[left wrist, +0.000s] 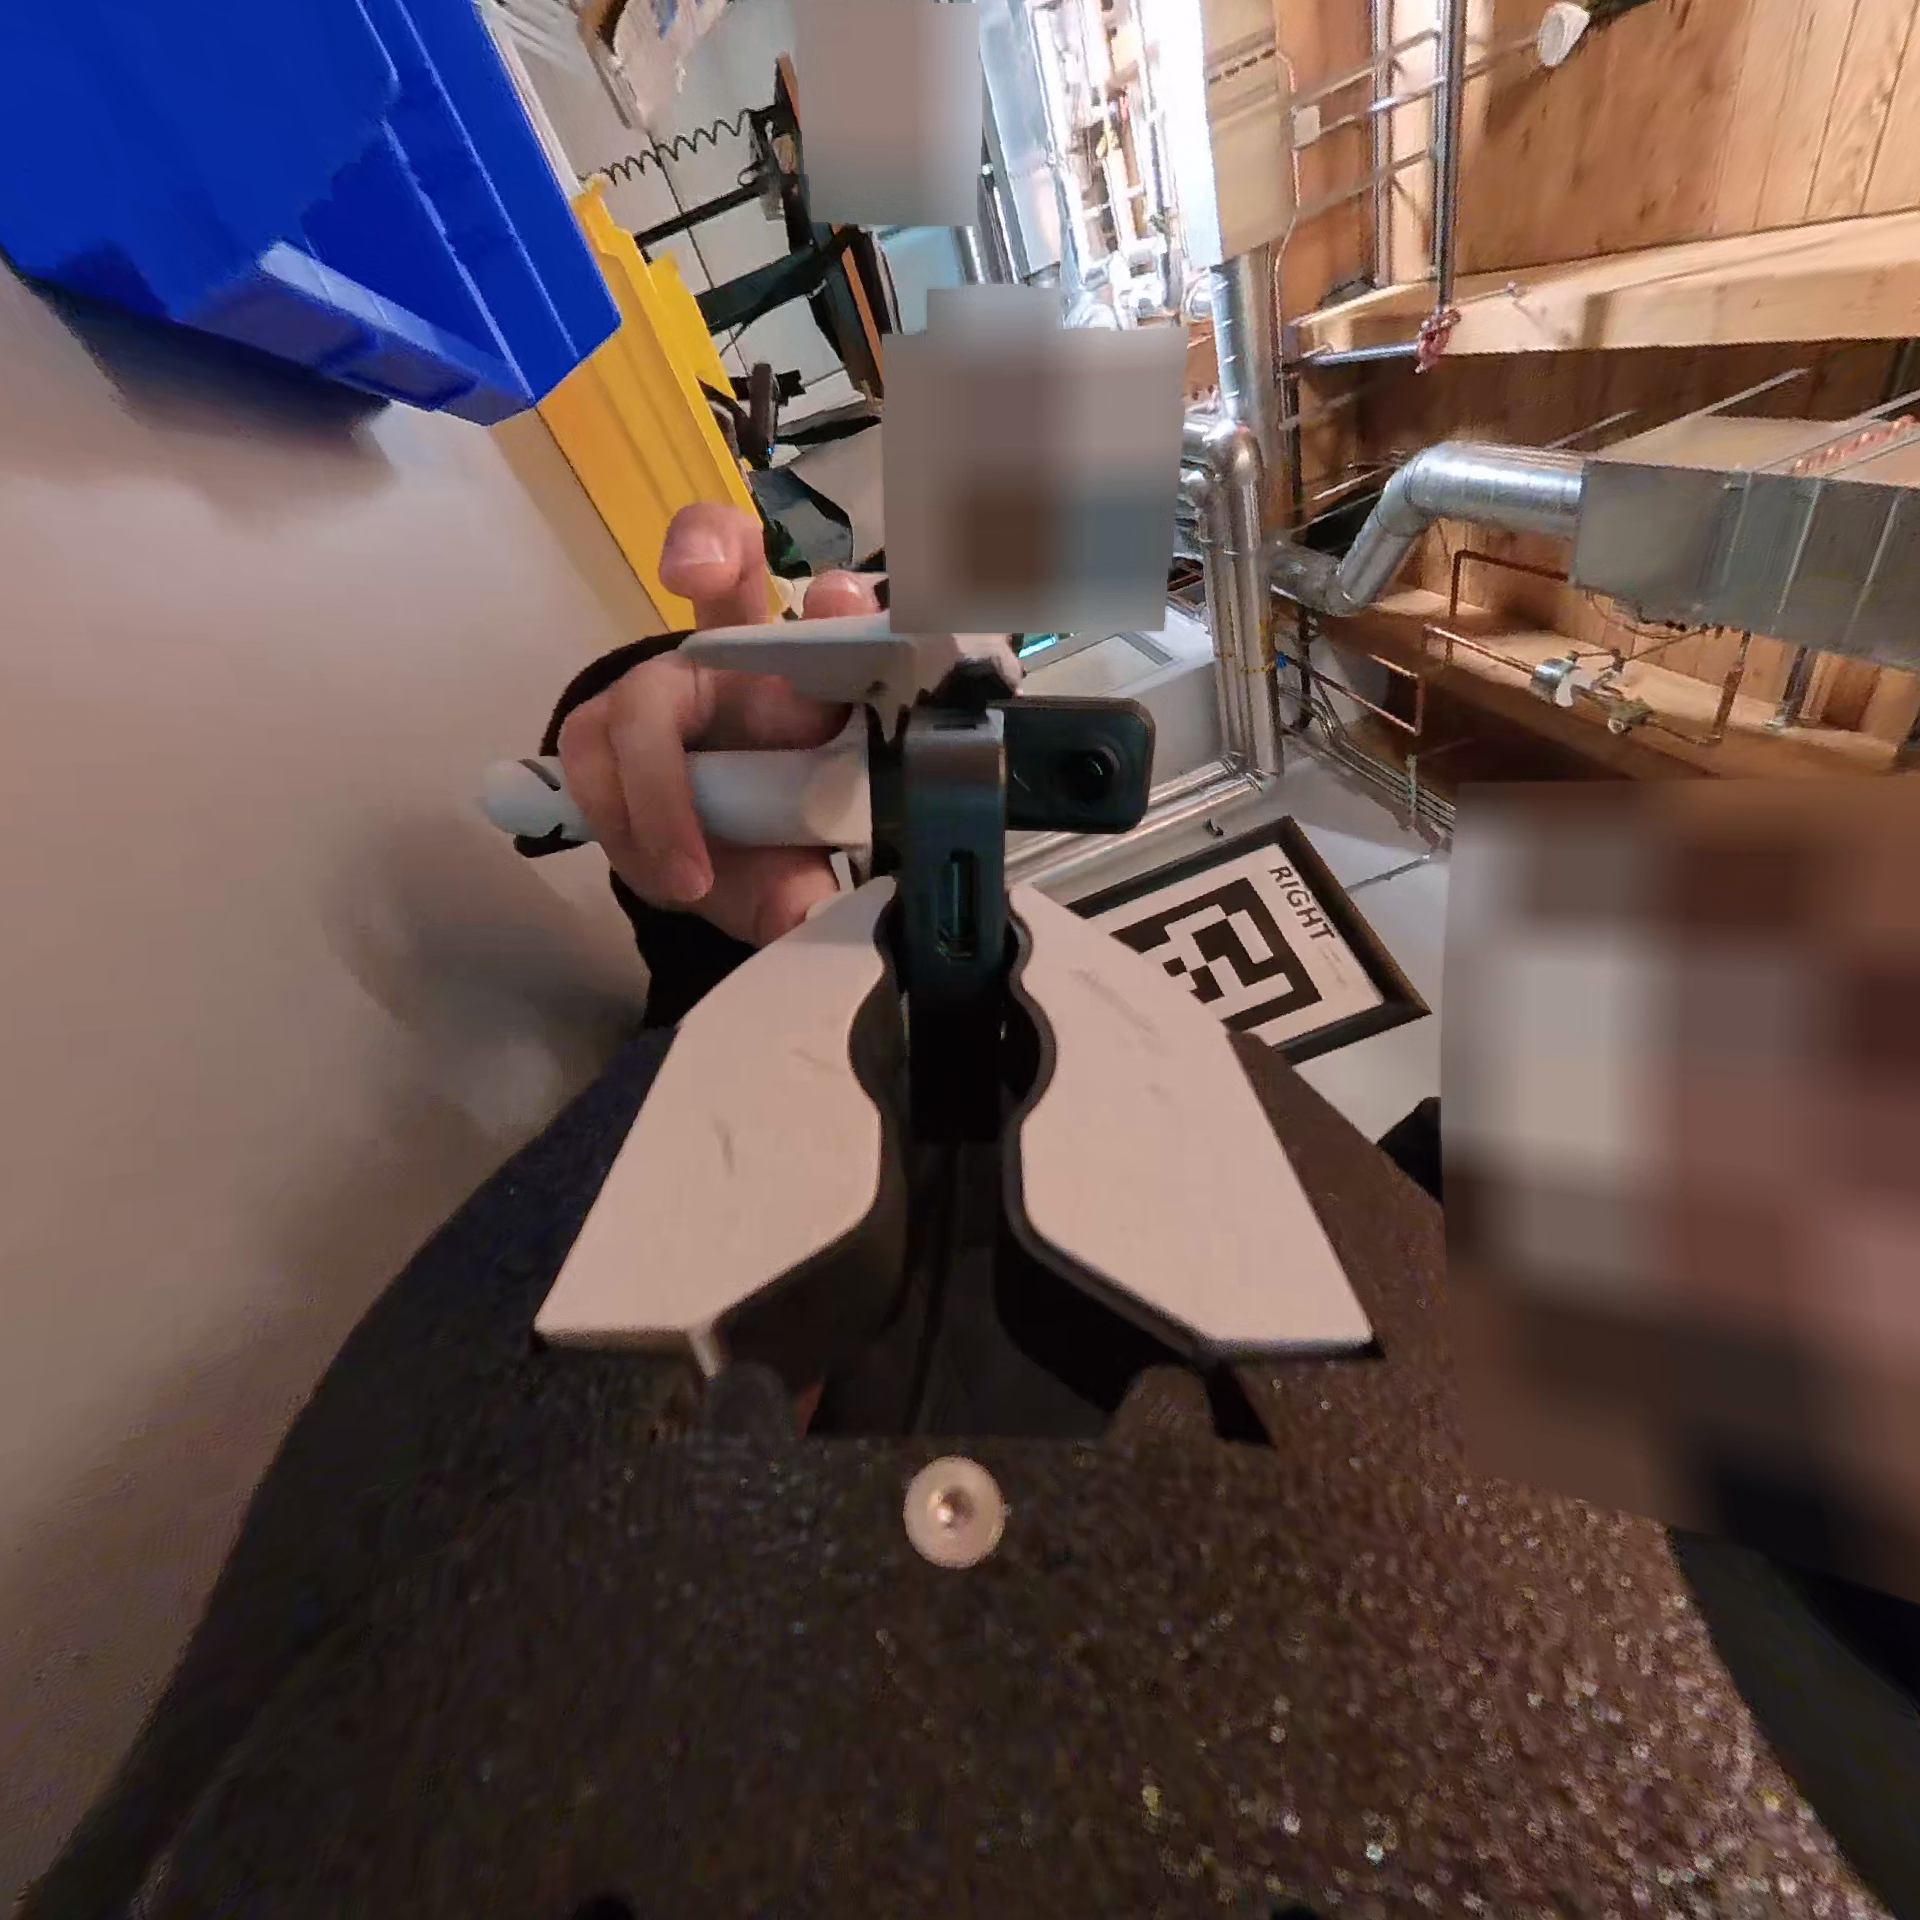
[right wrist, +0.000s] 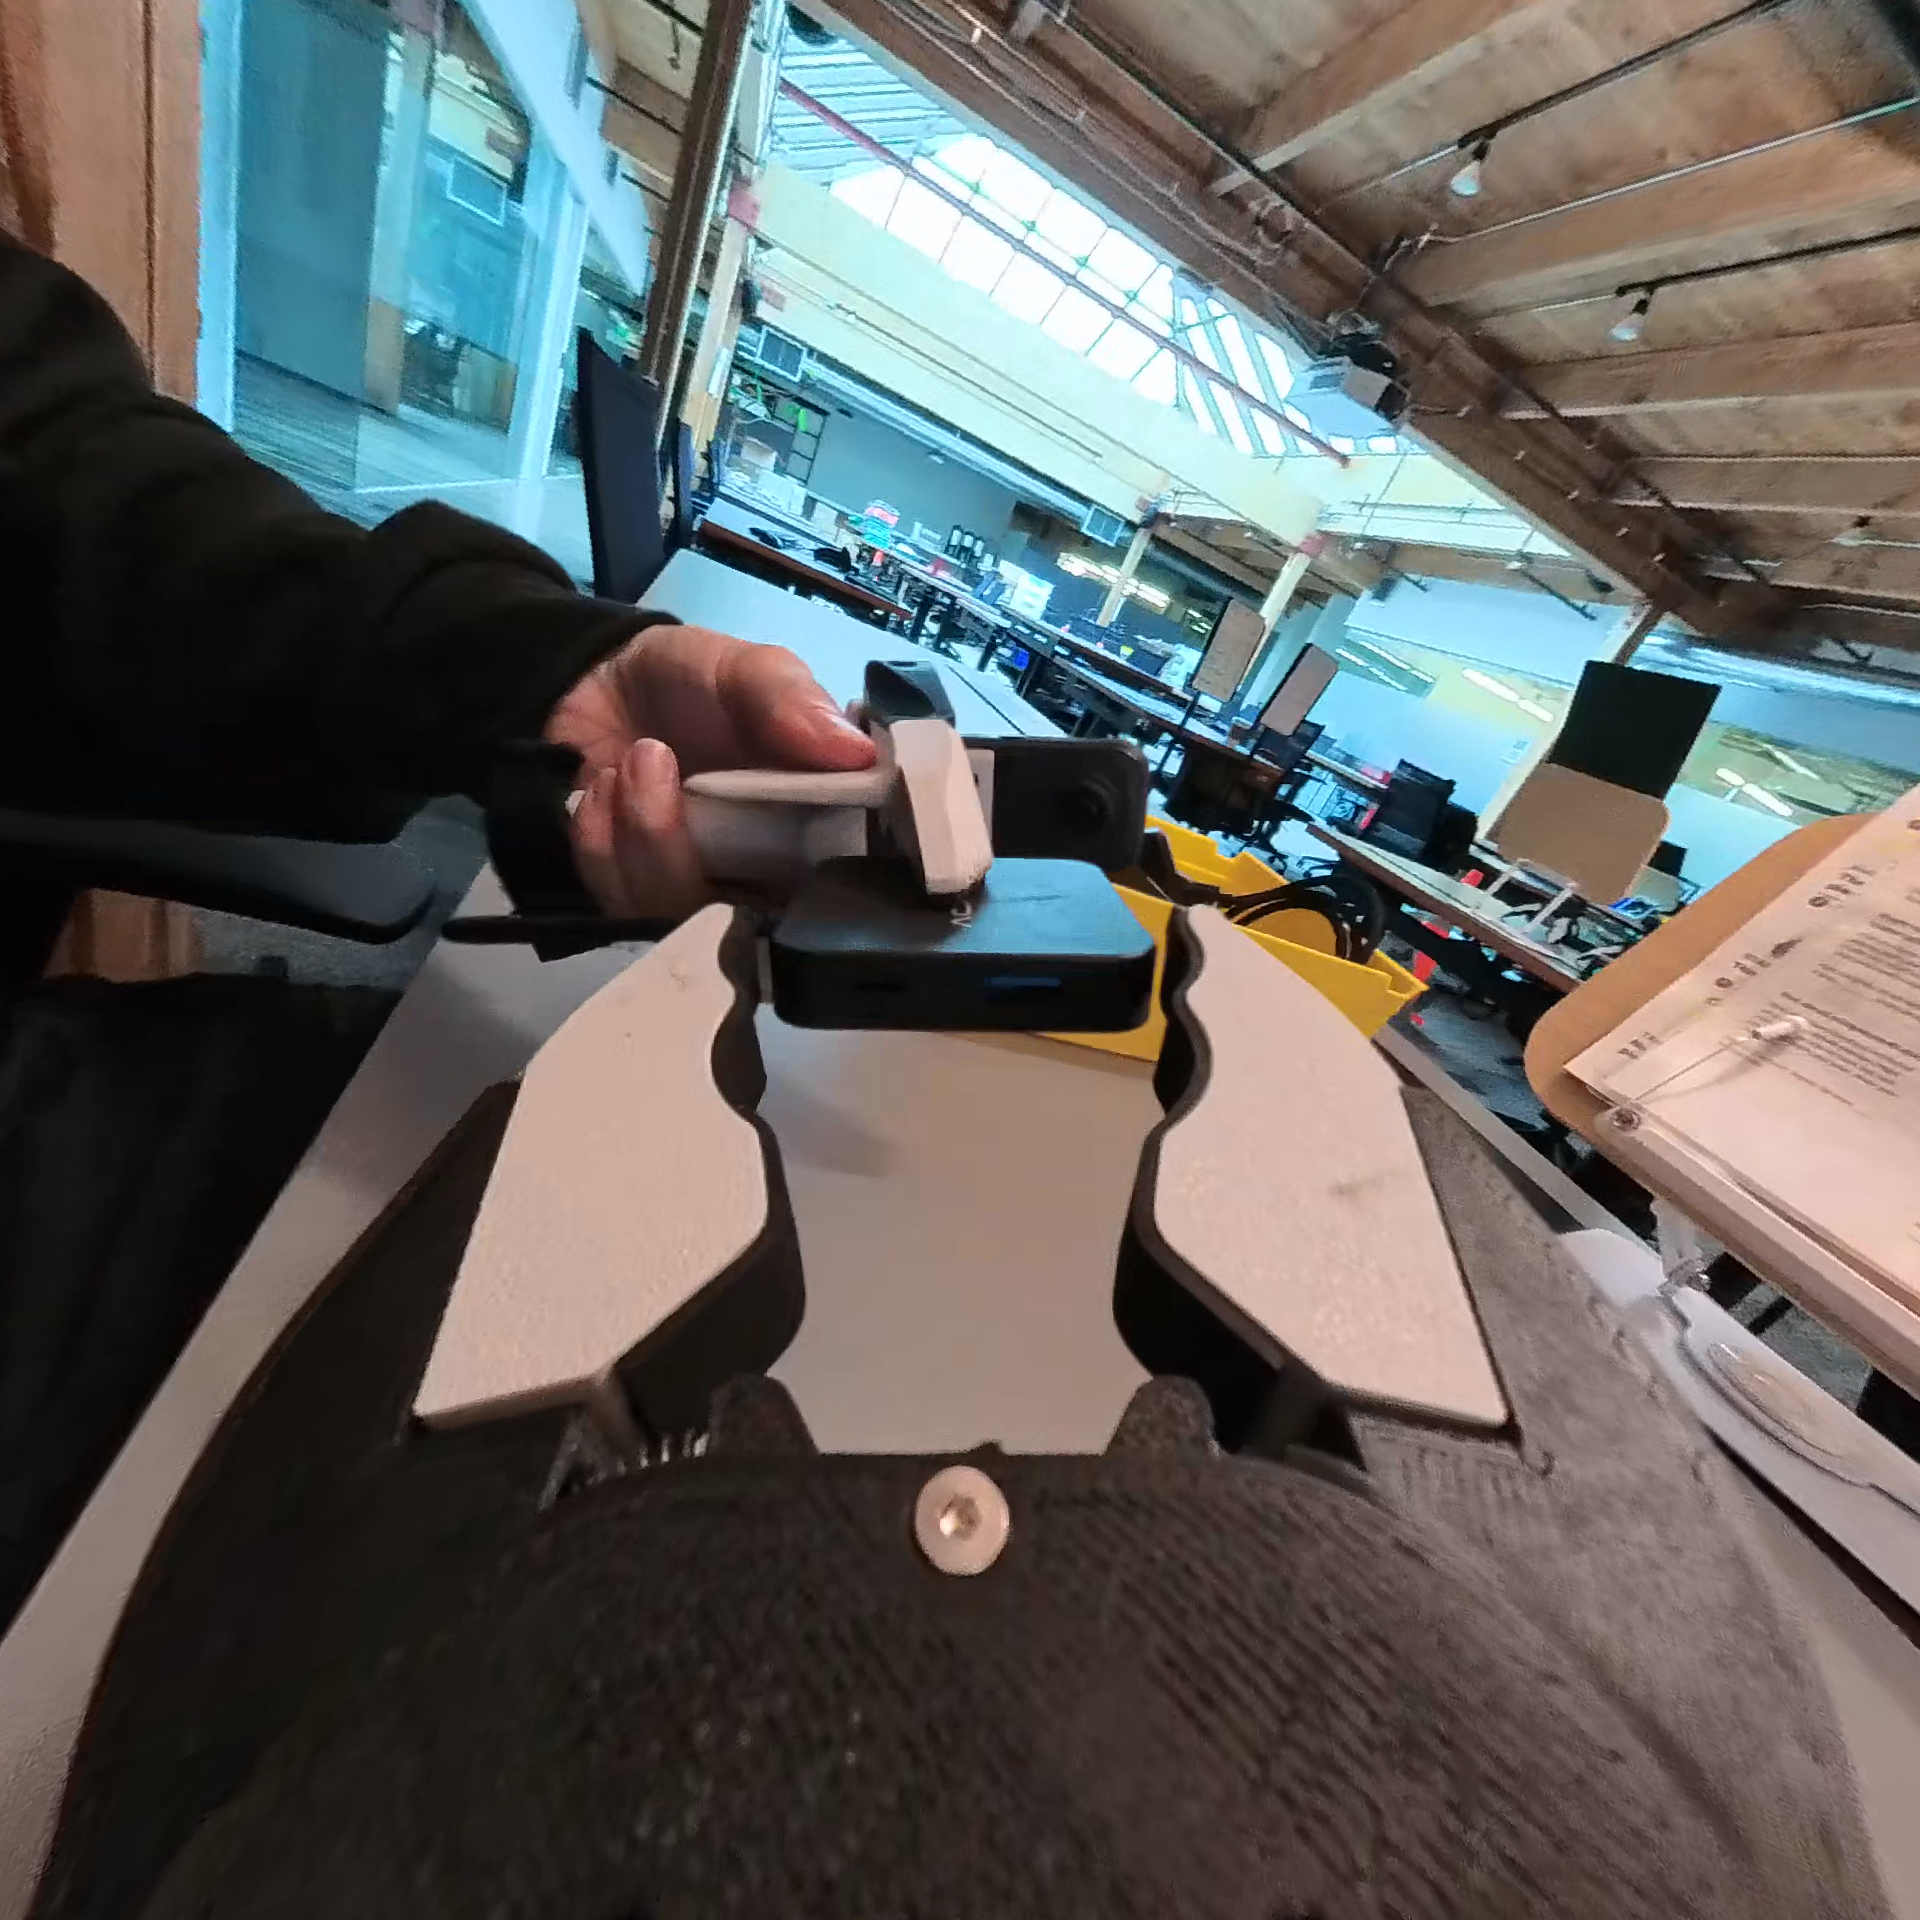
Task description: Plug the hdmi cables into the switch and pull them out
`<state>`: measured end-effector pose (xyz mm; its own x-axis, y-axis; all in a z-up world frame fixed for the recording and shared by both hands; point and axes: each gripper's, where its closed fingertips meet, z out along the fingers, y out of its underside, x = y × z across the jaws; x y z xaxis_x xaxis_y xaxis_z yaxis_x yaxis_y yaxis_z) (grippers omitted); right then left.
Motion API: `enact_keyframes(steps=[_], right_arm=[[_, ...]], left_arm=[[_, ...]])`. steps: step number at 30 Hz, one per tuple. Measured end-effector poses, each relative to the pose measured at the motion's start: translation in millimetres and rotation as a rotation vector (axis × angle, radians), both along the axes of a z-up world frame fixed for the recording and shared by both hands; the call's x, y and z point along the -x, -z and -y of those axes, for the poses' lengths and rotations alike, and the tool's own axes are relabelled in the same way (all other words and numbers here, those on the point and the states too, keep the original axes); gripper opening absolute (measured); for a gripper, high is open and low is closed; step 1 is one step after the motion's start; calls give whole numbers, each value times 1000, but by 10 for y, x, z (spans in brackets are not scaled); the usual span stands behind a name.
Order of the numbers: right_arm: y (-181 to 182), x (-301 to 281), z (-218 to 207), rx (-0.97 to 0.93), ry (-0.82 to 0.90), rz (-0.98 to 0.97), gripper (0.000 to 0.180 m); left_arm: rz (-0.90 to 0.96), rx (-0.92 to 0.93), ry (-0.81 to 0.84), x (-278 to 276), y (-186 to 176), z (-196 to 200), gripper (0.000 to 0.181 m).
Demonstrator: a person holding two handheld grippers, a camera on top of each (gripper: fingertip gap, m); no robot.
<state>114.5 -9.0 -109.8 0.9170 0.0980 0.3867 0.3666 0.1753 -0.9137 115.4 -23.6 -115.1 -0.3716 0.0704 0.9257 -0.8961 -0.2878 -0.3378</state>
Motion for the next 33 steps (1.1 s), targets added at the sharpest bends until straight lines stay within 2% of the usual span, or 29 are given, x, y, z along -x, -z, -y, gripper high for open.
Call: enact_keyframes(steps=[7,13,17,21,29,33], right_arm=[[4,-30,22,-36,26,-51,74],[227,-233,89,84,142,29,78],[198,-250,99,19,155,11,79],[311,-214,-13,70,157,31,77],[344,-253,-8,31,158,-32,80],[350,-256,-53,83,100,-198,80]], left_arm=[[-6,-152,-14,-54,32,117,14],[19,-378,-77,-205,223,-54,14],[4,-347,-59,-195,166,-40,14],[-17,-351,-18,-153,221,141,14],[-43,-355,-42,-207,274,173,14],[-40,-331,-78,-245,244,127,19]])
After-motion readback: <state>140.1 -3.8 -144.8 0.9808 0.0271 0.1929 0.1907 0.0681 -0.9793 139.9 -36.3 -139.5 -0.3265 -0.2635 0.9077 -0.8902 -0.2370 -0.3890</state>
